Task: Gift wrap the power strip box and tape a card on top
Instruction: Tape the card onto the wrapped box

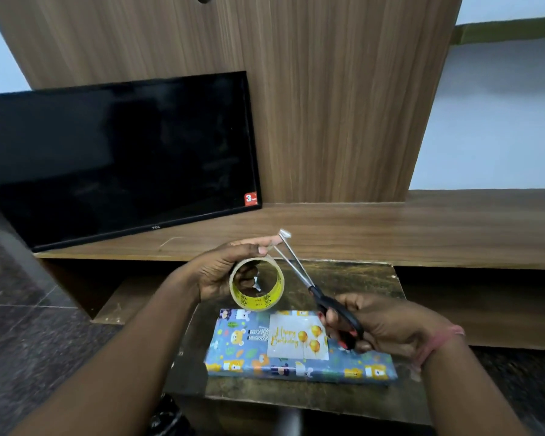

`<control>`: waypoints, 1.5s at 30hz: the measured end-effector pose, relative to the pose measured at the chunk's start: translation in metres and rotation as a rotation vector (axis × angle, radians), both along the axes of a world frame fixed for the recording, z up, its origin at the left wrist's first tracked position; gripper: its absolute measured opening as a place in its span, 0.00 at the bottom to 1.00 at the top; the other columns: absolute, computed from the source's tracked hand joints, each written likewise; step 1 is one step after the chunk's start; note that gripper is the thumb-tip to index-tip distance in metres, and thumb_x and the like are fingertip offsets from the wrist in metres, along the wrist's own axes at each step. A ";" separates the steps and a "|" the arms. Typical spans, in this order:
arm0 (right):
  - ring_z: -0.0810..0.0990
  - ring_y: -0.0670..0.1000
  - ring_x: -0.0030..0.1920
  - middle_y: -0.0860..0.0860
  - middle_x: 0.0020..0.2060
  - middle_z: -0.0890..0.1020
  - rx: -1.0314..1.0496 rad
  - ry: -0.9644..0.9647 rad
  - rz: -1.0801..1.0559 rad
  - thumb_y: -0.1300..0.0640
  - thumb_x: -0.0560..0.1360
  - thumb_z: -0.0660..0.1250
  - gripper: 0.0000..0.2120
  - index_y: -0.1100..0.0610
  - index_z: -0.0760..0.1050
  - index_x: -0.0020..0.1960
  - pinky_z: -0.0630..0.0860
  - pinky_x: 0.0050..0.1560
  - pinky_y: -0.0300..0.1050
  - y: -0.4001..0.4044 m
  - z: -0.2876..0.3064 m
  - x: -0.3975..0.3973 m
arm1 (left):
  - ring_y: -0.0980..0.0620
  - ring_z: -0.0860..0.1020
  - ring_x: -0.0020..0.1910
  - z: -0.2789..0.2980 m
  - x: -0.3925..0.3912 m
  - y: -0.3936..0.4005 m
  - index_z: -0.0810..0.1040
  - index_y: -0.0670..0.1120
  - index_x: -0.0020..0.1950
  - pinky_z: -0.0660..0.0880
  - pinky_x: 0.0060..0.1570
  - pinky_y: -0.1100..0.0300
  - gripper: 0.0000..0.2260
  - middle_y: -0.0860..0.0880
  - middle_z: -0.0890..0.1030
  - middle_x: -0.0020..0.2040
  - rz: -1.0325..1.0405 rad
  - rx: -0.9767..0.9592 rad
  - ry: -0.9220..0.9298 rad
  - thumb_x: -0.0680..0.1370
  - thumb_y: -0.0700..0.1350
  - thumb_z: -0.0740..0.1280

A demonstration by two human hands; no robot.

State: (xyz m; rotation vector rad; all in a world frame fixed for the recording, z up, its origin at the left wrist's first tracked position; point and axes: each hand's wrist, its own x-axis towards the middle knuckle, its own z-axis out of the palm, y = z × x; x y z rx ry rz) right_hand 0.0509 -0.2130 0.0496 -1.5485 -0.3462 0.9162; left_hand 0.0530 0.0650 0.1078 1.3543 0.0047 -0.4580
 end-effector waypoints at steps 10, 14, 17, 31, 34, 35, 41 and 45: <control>0.71 0.49 0.36 0.55 0.39 0.76 0.075 0.025 0.104 0.45 0.67 0.79 0.29 0.59 0.71 0.57 0.59 0.27 0.37 -0.008 -0.001 0.002 | 0.56 0.61 0.28 -0.016 0.011 0.000 0.79 0.47 0.70 0.62 0.31 0.63 0.23 0.53 0.66 0.28 -0.075 -0.005 0.007 0.74 0.43 0.71; 0.72 0.48 0.36 0.55 0.40 0.75 0.079 0.015 0.108 0.44 0.65 0.81 0.32 0.60 0.70 0.57 0.62 0.26 0.35 0.000 0.001 0.002 | 0.56 0.58 0.29 -0.023 0.011 -0.001 0.79 0.47 0.70 0.56 0.35 0.59 0.22 0.52 0.63 0.28 -0.136 -0.067 0.017 0.75 0.43 0.70; 0.72 0.49 0.36 0.55 0.40 0.75 0.088 -0.004 0.095 0.42 0.62 0.83 0.34 0.60 0.71 0.56 0.63 0.26 0.34 0.006 0.000 0.002 | 0.58 0.64 0.25 -0.027 0.007 -0.006 0.79 0.45 0.70 0.56 0.35 0.59 0.21 0.52 0.66 0.26 -0.170 -0.100 0.031 0.76 0.41 0.69; 0.67 0.49 0.26 0.53 0.27 0.73 0.029 -0.056 0.039 0.49 0.61 0.73 0.09 0.51 0.77 0.37 0.53 0.25 0.40 0.014 0.011 0.004 | 0.47 0.51 0.39 -0.037 0.015 -0.011 0.75 0.47 0.74 0.62 0.40 0.57 0.28 0.43 0.63 0.46 -0.300 -0.063 -0.051 0.74 0.46 0.75; 0.69 0.48 0.28 0.55 0.31 0.75 0.011 -0.072 0.050 0.48 0.64 0.76 0.18 0.56 0.74 0.46 0.58 0.24 0.38 0.007 0.012 0.005 | 0.48 0.53 0.38 -0.038 0.011 -0.008 0.74 0.48 0.75 0.63 0.40 0.58 0.28 0.45 0.66 0.41 -0.285 -0.080 -0.055 0.75 0.45 0.74; 0.71 0.48 0.30 0.54 0.33 0.76 -0.013 -0.078 0.039 0.49 0.64 0.77 0.21 0.57 0.74 0.49 0.59 0.25 0.37 0.003 0.012 0.005 | 0.48 0.53 0.37 -0.039 0.010 -0.008 0.73 0.48 0.75 0.61 0.38 0.57 0.27 0.47 0.67 0.38 -0.272 -0.101 -0.049 0.76 0.44 0.73; 0.76 0.48 0.29 0.55 0.34 0.81 -0.041 -0.075 -0.384 0.49 0.64 0.82 0.24 0.60 0.77 0.52 0.64 0.22 0.36 -0.015 0.013 0.013 | 0.59 0.63 0.21 -0.048 -0.007 -0.007 0.73 0.47 0.76 0.55 0.35 0.56 0.27 0.53 0.66 0.25 -0.129 -0.273 -0.065 0.75 0.42 0.70; 0.78 0.54 0.31 0.56 0.31 0.80 -0.636 -0.359 -0.720 0.47 0.70 0.79 0.16 0.58 0.79 0.36 0.70 0.33 0.41 -0.030 -0.004 0.019 | 0.58 0.62 0.21 -0.058 -0.024 -0.016 0.74 0.48 0.75 0.54 0.35 0.54 0.28 0.52 0.63 0.23 -0.080 -0.281 -0.069 0.74 0.44 0.72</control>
